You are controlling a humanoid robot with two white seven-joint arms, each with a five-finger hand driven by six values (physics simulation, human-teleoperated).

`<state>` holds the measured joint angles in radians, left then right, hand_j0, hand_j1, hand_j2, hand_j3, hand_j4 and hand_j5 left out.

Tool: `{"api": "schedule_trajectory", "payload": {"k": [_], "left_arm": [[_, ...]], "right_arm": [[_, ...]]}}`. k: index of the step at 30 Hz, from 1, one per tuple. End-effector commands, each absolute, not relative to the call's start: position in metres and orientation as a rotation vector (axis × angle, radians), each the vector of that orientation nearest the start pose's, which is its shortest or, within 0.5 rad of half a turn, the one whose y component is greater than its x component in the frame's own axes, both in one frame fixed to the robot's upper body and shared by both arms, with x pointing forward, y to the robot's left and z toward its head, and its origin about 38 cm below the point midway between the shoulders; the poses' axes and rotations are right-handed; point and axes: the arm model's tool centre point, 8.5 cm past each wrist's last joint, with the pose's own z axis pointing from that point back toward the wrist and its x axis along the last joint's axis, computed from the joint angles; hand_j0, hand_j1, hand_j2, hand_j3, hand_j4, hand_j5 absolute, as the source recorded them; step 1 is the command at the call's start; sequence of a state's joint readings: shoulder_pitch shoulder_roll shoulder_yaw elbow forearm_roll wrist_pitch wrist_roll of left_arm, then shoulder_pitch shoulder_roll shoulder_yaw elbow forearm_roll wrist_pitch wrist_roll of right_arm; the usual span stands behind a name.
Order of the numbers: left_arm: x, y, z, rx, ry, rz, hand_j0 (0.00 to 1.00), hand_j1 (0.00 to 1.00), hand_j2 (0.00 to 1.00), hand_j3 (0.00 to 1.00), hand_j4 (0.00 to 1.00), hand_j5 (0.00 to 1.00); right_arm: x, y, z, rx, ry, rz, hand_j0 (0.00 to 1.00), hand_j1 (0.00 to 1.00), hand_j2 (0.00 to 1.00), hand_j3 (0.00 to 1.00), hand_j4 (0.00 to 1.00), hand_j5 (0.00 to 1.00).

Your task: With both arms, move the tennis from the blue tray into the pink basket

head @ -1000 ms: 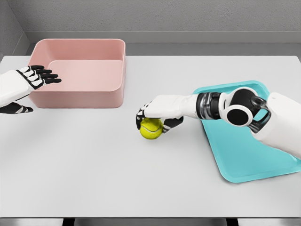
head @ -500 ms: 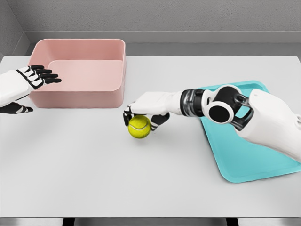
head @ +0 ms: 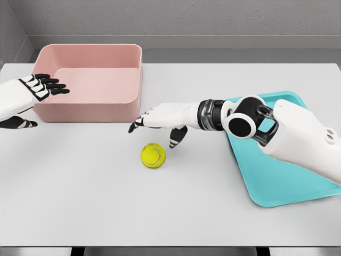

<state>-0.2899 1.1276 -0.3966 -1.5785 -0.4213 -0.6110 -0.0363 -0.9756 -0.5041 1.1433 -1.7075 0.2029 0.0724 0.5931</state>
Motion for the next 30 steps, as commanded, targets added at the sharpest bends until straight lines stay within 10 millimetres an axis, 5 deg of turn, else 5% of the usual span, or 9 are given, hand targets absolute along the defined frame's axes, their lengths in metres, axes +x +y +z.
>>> {"api": "schedule_trajectory", "payload": {"k": [1,3,6,10,15,19,24,30], "left_arm": [[0.372,0.396,0.243,0.686,-1.604,-1.875,1.0,1.0,1.0,1.0,1.0,1.0],[0.371,0.393,0.244,0.695,-1.601,-1.899,1.0,1.0,1.0,1.0,1.0,1.0],[0.369,0.384,0.242,0.699,-1.578,-1.966,1.0,1.0,1.0,1.0,1.0,1.0],[0.356,0.349,0.243,0.694,-1.615,-2.114,1.0,1.0,1.0,1.0,1.0,1.0],[0.352,0.332,0.238,0.654,-1.654,-2.13,1.0,1.0,1.0,1.0,1.0,1.0],[0.355,0.314,0.228,0.64,-1.664,-2.17,1.0,1.0,1.0,1.0,1.0,1.0],[0.36,0.249,0.203,0.544,-1.738,-2.317,1.0,1.0,1.0,1.0,1.0,1.0],[0.355,0.217,0.185,0.434,-1.713,-2.434,1.0,1.0,1.0,1.0,1.0,1.0]], "right_arm": [[0.407,-0.07,0.232,-0.099,-1.365,2.134,1.0,1.0,1.0,1.0,1.0,1.0],[0.419,-0.093,0.259,-0.183,-1.411,2.093,1.0,1.0,1.0,1.0,1.0,1.0],[0.44,-0.18,0.314,-0.411,-1.466,1.944,1.0,1.0,1.0,1.0,1.0,1.0],[0.432,-0.271,0.319,-0.525,-1.44,1.842,1.0,1.0,1.0,1.0,1.0,1.0],[0.406,-0.363,0.308,-0.594,-1.408,1.768,1.0,1.0,1.0,1.0,1.0,1.0],[0.404,-0.376,0.296,-0.576,-1.383,1.754,1.0,1.0,1.0,1.0,1.0,1.0],[0.402,-0.371,0.289,-0.555,-1.385,1.76,1.0,1.0,1.0,1.0,1.0,1.0],[0.403,-0.372,0.29,-0.558,-1.378,1.753,1.0,1.0,1.0,1.0,1.0,1.0]]}}
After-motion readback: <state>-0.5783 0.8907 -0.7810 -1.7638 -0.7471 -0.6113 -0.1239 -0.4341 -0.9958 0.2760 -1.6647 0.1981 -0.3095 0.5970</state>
